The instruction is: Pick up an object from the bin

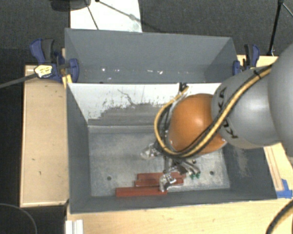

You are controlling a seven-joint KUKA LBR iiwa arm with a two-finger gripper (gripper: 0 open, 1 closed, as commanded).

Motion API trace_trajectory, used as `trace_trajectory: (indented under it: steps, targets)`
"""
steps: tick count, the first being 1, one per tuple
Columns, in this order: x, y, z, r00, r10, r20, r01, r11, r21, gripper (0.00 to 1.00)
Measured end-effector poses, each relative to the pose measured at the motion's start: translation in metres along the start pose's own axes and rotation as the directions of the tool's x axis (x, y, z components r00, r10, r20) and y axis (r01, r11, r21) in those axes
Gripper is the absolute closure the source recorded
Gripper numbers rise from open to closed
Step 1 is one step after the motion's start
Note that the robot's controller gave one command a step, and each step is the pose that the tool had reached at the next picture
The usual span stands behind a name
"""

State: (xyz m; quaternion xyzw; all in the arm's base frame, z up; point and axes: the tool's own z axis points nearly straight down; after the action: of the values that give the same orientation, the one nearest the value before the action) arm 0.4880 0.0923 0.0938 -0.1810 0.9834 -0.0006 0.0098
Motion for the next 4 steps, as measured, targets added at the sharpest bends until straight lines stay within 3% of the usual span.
trace_trajectory:
  steps: [1, 2, 3, 4]
  targets:
    - [0.006, -0.017, 0.008, 0.980, -0.200, -0.013, 0.200, 0.980, -0.008, 1.00]
    - [0.006, -0.017, 0.008, 0.980, -0.199, -0.013, 0.199, 0.980, -0.008, 1.00]
    - [-0.020, -0.028, -0.106, 0.986, -0.165, -0.016, 0.165, 0.986, -0.008, 1.00]
    - [-0.020, -0.027, -0.106, 0.987, -0.163, -0.016, 0.163, 0.987, -0.008, 0.00]
